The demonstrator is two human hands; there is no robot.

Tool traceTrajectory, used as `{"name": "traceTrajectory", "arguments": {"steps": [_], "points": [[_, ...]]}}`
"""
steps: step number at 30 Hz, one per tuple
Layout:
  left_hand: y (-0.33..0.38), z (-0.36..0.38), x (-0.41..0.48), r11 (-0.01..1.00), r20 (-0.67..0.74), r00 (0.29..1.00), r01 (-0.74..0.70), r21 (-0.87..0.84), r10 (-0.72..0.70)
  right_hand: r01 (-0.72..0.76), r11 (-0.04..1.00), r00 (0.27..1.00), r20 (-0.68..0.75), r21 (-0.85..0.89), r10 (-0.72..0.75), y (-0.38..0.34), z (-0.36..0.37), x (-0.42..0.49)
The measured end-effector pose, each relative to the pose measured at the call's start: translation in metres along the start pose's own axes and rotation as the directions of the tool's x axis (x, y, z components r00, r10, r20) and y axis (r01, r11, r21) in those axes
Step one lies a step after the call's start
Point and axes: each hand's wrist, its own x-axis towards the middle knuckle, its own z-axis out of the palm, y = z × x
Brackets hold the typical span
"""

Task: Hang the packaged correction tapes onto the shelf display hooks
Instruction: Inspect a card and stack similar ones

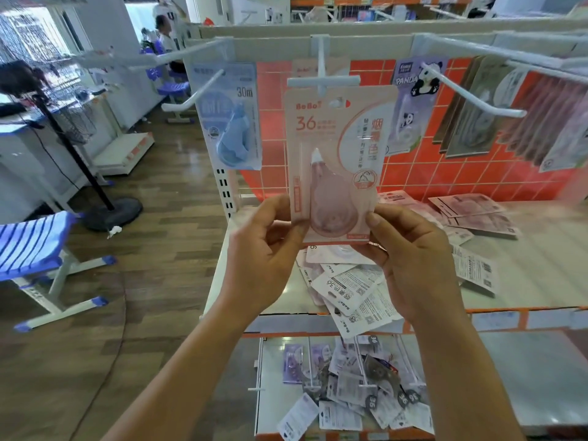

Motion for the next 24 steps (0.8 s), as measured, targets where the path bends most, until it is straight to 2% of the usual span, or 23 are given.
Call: {"name": "traceTrajectory", "arguments": {"steps": [5, 13, 18, 24], "points": [[-0.007, 0.0, 0.003, 0.999, 0.001, 0.999, 0.033, 0.008, -0.033, 0.002, 1.0, 0.999, -0.037, -0.012, -0.003, 0.005, -0.001, 0.004], [-0.019, 0.005, 0.027, 0.993, -0.056, 0.993, 0.107, 0.049, -0.104, 0.07, 0.965, 0.991, -0.097, -0.252, -0.097, 0.016, 0.006, 0.031], [-0.038, 0.008, 0.065, 0.972, -0.096, 0.974, 0.212, 0.104, -0.203, 0.151, 0.822, 0.968, -0.086, -0.549, -0.236, 0.028, 0.011, 0.075], [-0.068, 0.017, 0.123, 0.941, -0.092, 0.943, 0.328, 0.086, -0.32, 0.162, 0.672, 0.956, -0.054, -0.723, -0.289, 0.038, 0.021, 0.14]]}}
